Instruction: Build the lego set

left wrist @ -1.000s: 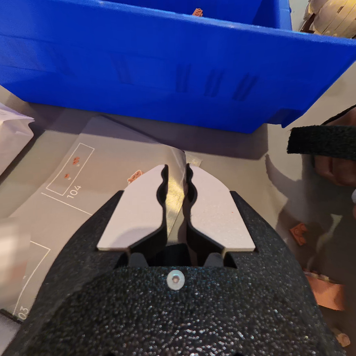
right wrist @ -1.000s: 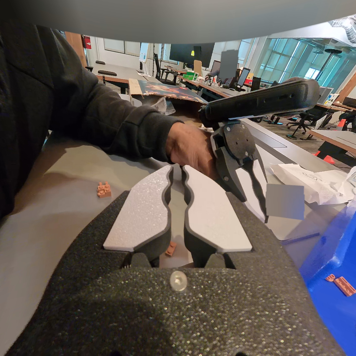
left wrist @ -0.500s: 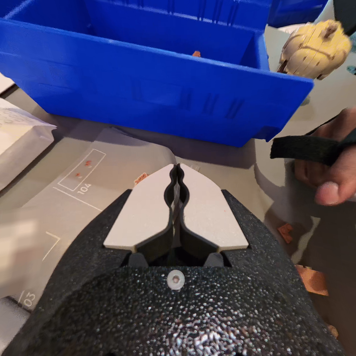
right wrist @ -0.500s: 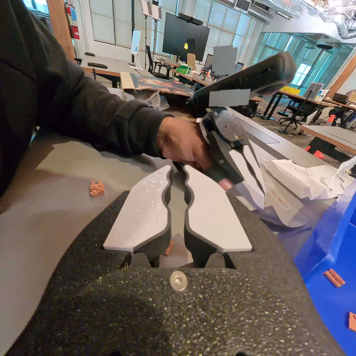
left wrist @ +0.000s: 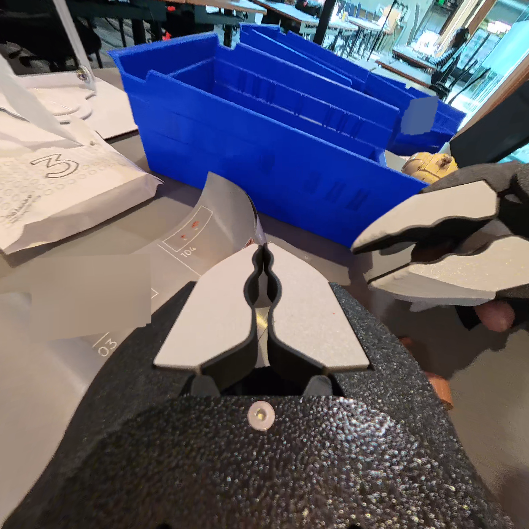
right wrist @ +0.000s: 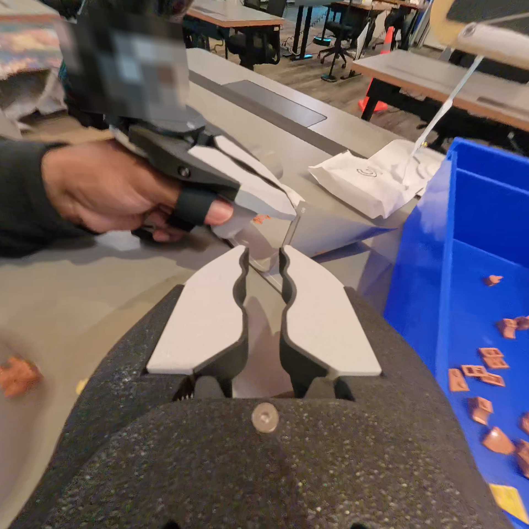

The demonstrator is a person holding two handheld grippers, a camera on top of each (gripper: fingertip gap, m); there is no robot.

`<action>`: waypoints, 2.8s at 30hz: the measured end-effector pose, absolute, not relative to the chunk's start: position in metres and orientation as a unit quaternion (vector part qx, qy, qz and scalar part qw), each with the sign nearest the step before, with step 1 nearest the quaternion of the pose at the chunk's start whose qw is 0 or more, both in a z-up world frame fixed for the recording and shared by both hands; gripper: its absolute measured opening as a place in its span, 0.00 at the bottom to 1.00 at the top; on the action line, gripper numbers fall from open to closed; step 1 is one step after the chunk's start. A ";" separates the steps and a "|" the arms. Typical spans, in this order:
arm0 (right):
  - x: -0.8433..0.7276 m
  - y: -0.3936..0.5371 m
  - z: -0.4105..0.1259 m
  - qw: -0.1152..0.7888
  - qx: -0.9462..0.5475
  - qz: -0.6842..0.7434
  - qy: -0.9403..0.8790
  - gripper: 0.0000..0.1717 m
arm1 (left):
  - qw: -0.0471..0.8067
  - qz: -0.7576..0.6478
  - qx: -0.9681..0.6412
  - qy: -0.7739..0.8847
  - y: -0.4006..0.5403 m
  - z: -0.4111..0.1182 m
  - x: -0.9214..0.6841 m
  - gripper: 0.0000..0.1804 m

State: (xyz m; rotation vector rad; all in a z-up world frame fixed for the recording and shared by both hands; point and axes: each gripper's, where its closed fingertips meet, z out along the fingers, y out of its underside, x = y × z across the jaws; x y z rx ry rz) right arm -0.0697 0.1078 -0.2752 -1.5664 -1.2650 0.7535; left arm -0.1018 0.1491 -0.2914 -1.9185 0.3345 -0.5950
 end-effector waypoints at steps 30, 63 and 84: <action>-0.127 0.150 -0.290 0.259 -0.757 0.506 -0.321 0.39 | 0.592 -0.193 -0.767 0.156 0.125 -0.278 -0.117 0.00; -0.126 0.132 -0.290 0.310 -0.712 0.475 -0.414 0.27 | 0.430 -0.341 -0.818 0.170 0.138 -0.258 -0.110 0.14; -0.110 0.135 -0.254 0.419 -0.673 0.403 -0.457 0.32 | 0.476 -0.359 -0.795 0.112 0.139 -0.244 -0.132 0.00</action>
